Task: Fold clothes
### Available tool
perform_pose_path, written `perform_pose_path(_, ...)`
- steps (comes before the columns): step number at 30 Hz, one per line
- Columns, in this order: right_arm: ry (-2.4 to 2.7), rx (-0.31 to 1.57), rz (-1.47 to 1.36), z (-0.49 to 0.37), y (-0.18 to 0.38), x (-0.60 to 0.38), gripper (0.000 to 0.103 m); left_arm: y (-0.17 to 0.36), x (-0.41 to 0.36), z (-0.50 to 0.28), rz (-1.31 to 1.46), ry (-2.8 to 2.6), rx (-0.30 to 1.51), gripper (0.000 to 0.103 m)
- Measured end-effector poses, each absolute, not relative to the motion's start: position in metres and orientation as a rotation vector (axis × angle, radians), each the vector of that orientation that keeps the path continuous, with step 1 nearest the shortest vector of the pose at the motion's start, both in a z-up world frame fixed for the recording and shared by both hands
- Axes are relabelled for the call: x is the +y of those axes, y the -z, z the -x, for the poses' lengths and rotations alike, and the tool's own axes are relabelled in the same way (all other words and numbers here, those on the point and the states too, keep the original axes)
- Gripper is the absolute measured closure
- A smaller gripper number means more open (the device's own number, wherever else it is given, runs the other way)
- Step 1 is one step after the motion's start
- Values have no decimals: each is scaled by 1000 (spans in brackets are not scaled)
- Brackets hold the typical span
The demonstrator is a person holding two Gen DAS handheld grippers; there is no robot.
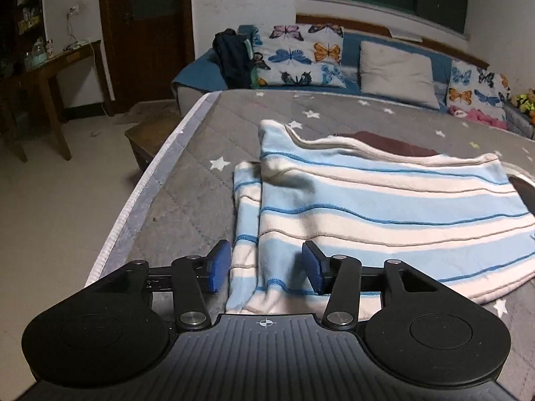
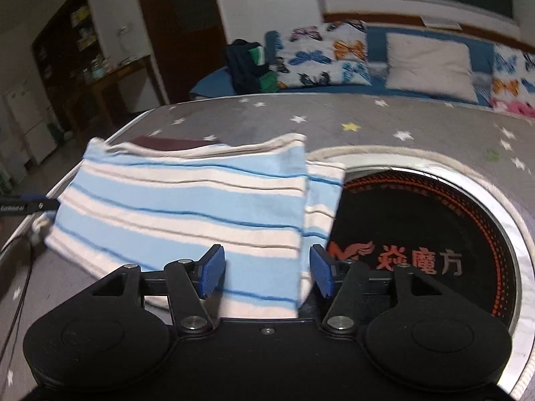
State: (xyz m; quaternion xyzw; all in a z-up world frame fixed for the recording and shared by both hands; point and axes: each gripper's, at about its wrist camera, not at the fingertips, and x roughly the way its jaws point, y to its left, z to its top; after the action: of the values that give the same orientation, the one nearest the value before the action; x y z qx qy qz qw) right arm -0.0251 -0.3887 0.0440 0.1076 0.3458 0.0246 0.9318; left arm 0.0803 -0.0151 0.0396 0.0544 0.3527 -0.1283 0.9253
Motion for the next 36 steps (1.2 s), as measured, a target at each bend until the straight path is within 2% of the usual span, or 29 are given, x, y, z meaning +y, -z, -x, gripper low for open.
perform_pose_path(4, -34, 721, -248, 19, -36, -394, 43, -35, -16, -82, -101, 254, 729, 50)
perform_pose_path(5, -35, 719, -254, 18, -35, -394, 43, -35, -15, -82, -94, 259, 732, 54)
perform_pose_path(8, -42, 719, -256, 16, -35, -392, 44, -36, -15, -82, -74, 284, 738, 77)
perform_pose_path(11, -55, 723, -238, 15, -35, -385, 62, -36, -18, -78, -94, 277, 728, 87)
perform_pose_path(15, -61, 723, -214, 18, -38, -380, 81, -38, -16, -74, -81, 269, 731, 94)
perform_pose_path(18, -82, 720, -226, 25, -43, -381, 87, -43, -8, -67, -68, 267, 744, 95)
perform_pose_path(31, -218, 795, -143, 90, -55, -350, 87, -49, 26, -3, -124, 283, 807, 94)
perform_pose_path(35, -203, 768, -116, 94, -68, -350, 82, -57, 31, -2, -125, 285, 801, 91)
perform_pose_path(36, -199, 754, -111, 93, -72, -350, 76, -60, 32, -2, -125, 283, 792, 91)
